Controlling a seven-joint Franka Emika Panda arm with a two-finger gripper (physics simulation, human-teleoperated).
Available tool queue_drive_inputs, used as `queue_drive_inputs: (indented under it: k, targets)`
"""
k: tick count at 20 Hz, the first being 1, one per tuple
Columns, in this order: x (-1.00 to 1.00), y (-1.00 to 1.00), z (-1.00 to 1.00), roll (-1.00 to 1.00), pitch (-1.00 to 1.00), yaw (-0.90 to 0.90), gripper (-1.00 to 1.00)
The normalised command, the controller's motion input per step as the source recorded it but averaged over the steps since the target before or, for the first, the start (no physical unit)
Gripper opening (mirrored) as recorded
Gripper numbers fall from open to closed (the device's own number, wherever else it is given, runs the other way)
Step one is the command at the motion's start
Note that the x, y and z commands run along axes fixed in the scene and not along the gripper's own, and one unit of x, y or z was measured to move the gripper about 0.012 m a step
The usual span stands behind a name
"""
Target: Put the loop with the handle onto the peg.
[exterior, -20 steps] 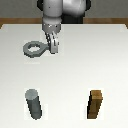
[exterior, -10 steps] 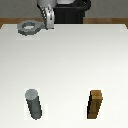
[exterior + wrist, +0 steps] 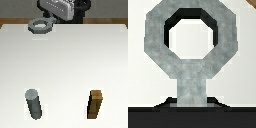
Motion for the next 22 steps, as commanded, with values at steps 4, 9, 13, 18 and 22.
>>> queue_drive_inputs:
  k: [4,9,13,18,22]
  targets:
    - [0.25,0.00,0.00,0.00,0.00,0.00,-1.00]
    - [0.80,0.00,0.00,0.00,0.00,0.00,-1.00]
    - [0.75,-0.05,0.00,0.00,0.00,0.00,-1.00]
    - [0.03,-0.80,0.00,0.00,0.00,0.00,-1.00]
    - [0.75,0.00,0.00,0.00,0.00,0.00,-1.00]
